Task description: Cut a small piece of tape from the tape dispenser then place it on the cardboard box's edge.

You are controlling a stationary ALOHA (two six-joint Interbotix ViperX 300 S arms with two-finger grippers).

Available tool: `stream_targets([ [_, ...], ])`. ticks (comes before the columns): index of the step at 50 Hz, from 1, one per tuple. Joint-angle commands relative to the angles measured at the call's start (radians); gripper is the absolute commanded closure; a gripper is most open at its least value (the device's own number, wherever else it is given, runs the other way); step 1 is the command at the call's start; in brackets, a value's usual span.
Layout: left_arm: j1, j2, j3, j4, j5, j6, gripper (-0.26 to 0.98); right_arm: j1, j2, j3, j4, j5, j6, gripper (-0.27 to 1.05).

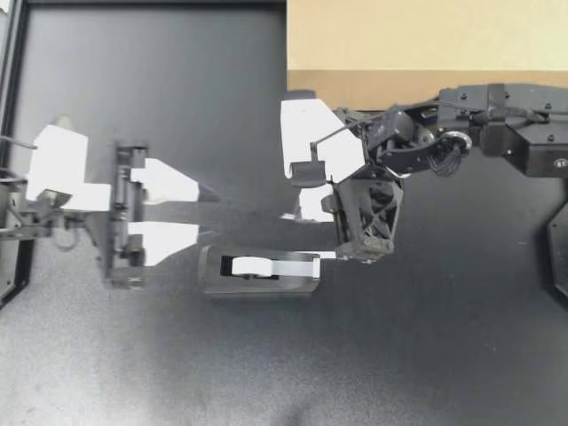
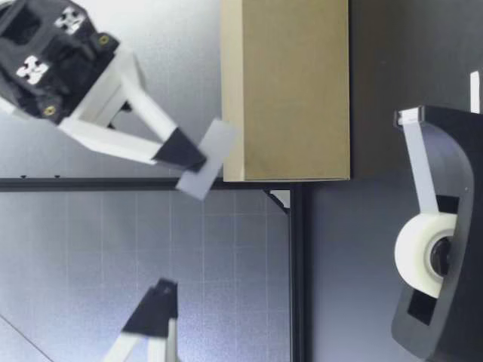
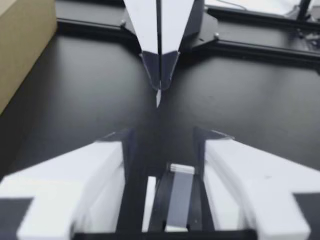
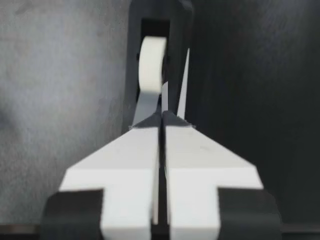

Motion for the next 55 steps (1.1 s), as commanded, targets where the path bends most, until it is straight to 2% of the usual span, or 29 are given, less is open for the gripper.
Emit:
stream_targets([
  [1,-0.002,0.025,-0.046,0.000,-0.014,-0.002,0.29,0.005,-0.018,-0.040,0.000,-0.008,0.000,0.87],
  [20,-0.002,0.129,-0.129,0.000,-0.014,0.009,0.29,0.005,0.028,-0.089,-0.002,0.003,-0.002,0.87],
  [46,-0.002,0.166,-0.156,0.000,-0.015,0.005,0.31,0.005,0.046,-0.100,-0.005,0.018,-0.003,0.87],
  [50,-0.002,0.166,-0.156,0.000,-0.015,0.005,0.35,0.005,0.046,-0.098,-0.005,0.018,-0.003,0.87],
  [55,-0.002,0.166,-0.156,0.000,-0.015,0.008,0.47,0.005,0.048,-0.100,-0.005,0.018,-0.003,0.87],
])
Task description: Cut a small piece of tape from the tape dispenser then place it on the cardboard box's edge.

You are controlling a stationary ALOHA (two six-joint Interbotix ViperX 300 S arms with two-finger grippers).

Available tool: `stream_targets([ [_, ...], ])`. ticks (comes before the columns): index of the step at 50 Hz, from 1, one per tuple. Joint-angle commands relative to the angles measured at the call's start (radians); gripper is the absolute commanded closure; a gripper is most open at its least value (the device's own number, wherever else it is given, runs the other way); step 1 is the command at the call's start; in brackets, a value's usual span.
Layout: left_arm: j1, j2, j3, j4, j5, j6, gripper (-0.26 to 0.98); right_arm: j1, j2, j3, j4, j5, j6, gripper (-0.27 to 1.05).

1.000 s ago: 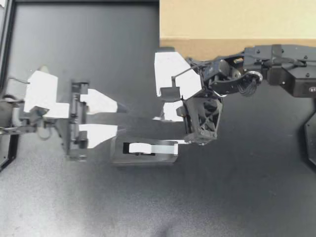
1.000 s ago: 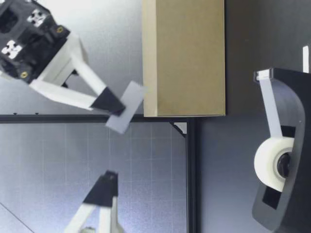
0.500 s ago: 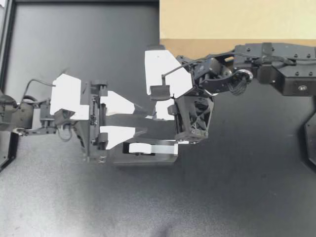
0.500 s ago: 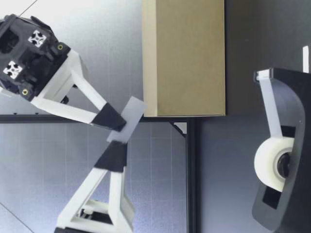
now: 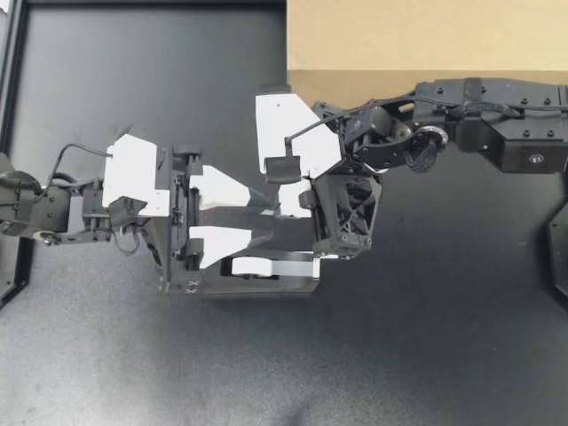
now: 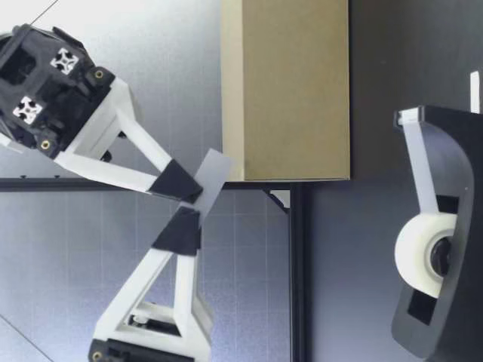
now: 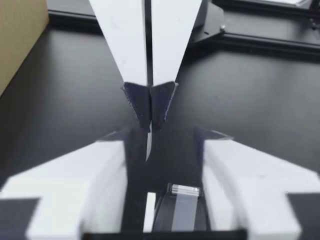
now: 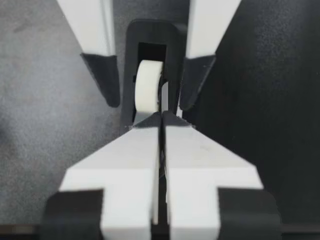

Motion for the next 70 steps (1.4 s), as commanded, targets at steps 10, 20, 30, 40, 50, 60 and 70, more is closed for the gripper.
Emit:
stream_targets([
  [10,-0.002,-0.003,-0.020,0.000,-0.009,0.012,0.77,0.005,-0.014,-0.025,0.002,-0.003,-0.002,0.87],
  [20,-0.002,-0.003,-0.017,0.000,-0.009,0.008,0.86,0.005,-0.012,-0.026,0.002,0.011,0.000,0.87],
  [30,-0.002,-0.009,-0.015,0.000,-0.009,0.012,0.86,0.005,-0.009,-0.025,0.005,0.025,0.005,0.84],
  [40,-0.002,-0.009,-0.015,0.000,-0.009,0.012,0.86,0.005,0.000,-0.026,0.003,0.023,0.014,0.64],
  [50,-0.002,-0.006,-0.015,0.000,-0.009,0.012,0.86,0.005,0.008,-0.023,0.002,0.015,0.014,0.35],
  [60,0.002,0.002,-0.015,0.000,-0.009,0.011,0.86,-0.034,-0.018,0.008,-0.011,-0.021,0.012,0.35],
  [70,0.046,0.011,-0.020,-0.038,-0.040,-0.008,0.86,-0.098,-0.106,0.078,-0.014,-0.080,0.009,0.35],
])
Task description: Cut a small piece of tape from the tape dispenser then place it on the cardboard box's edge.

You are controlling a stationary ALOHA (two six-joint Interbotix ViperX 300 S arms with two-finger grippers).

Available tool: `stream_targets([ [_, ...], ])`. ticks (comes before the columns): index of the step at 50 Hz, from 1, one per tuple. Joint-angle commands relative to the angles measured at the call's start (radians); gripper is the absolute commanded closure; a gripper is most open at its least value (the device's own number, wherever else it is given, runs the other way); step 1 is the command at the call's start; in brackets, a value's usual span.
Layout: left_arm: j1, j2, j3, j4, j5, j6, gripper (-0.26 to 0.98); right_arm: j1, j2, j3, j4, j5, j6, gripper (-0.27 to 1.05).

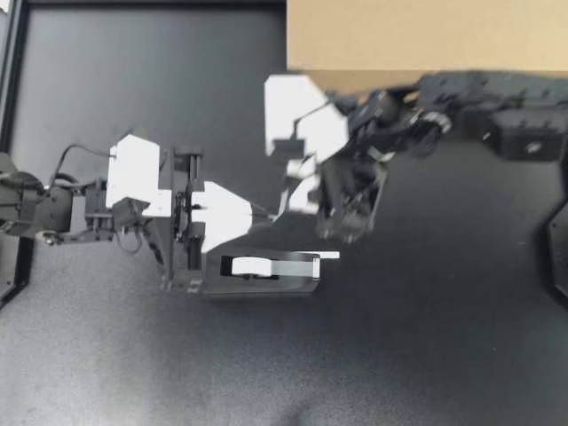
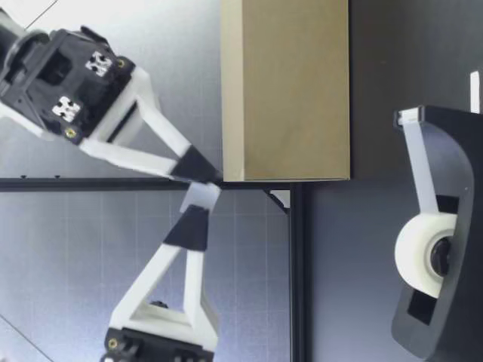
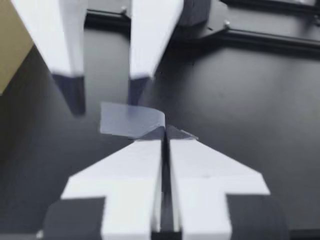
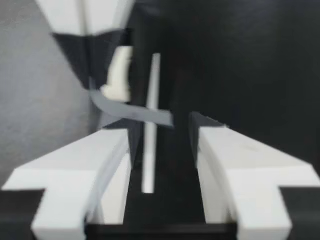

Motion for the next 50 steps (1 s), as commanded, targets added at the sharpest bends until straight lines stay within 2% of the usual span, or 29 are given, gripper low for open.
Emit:
stream_targets([
  [1,0.034,-0.003,-0.021,-0.038,-0.038,0.000,0.86,-0.031,-0.080,0.017,0.000,-0.038,-0.003,0.35],
  [4,0.054,0.003,-0.021,-0.078,-0.064,0.000,0.86,-0.046,-0.115,0.044,0.000,-0.067,-0.005,0.35],
  [14,0.132,0.034,-0.049,-0.316,-0.160,-0.043,0.86,-0.114,-0.235,0.164,-0.002,-0.222,-0.006,0.35],
  [18,0.164,0.054,-0.072,-0.371,-0.170,-0.086,0.86,-0.133,-0.261,0.212,-0.005,-0.311,-0.008,0.35],
  [25,0.224,0.103,-0.123,-0.385,-0.170,-0.224,0.86,-0.172,-0.267,0.276,-0.025,-0.466,-0.008,0.35],
  [33,0.281,0.172,-0.167,-0.382,-0.175,-0.371,0.86,-0.212,-0.235,0.301,-0.043,-0.601,-0.009,0.40],
  [50,0.325,0.256,-0.209,-0.374,-0.175,-0.488,0.86,-0.259,-0.109,0.305,-0.049,-0.778,-0.008,0.75],
])
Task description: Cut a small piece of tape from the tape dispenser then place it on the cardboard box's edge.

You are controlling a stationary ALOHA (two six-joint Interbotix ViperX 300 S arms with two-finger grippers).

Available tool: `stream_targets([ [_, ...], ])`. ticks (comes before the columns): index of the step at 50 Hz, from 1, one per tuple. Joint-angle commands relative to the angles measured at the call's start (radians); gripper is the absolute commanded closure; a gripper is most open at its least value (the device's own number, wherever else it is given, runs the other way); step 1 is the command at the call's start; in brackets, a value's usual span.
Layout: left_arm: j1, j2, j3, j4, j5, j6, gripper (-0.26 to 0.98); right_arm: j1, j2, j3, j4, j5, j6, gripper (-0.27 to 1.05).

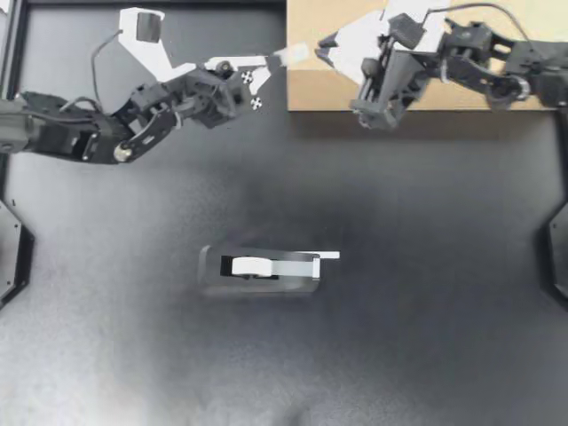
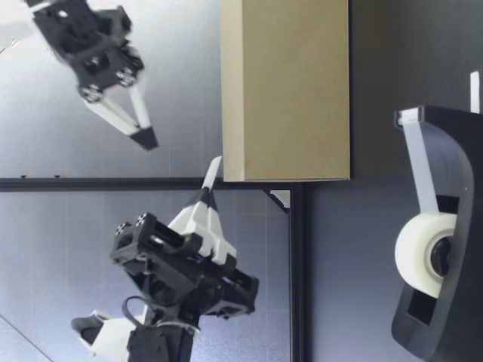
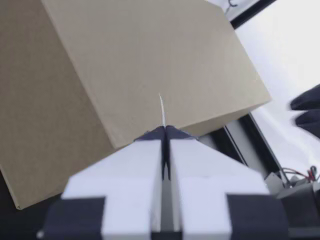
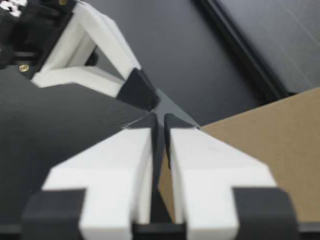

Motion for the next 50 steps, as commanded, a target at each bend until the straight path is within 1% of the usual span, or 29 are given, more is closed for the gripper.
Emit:
stream_targets([
  [1,0.014,-0.006,-0.026,0.005,-0.008,-0.012,0.86,-0.015,0.020,-0.020,-0.002,-0.041,0.003,0.76],
  [8,0.020,0.003,-0.029,0.005,-0.009,-0.044,0.86,-0.020,0.055,-0.025,-0.002,-0.064,0.000,0.86],
  [14,0.026,0.020,-0.032,0.005,-0.009,-0.054,0.86,-0.020,0.078,-0.031,-0.003,-0.064,-0.002,0.89],
  [28,0.026,0.057,-0.041,0.005,-0.005,-0.078,0.86,-0.020,0.127,-0.041,-0.003,-0.063,-0.006,0.89],
  [50,0.026,0.063,-0.034,0.003,0.003,-0.081,0.86,-0.040,0.227,-0.091,-0.015,-0.060,-0.006,0.89],
])
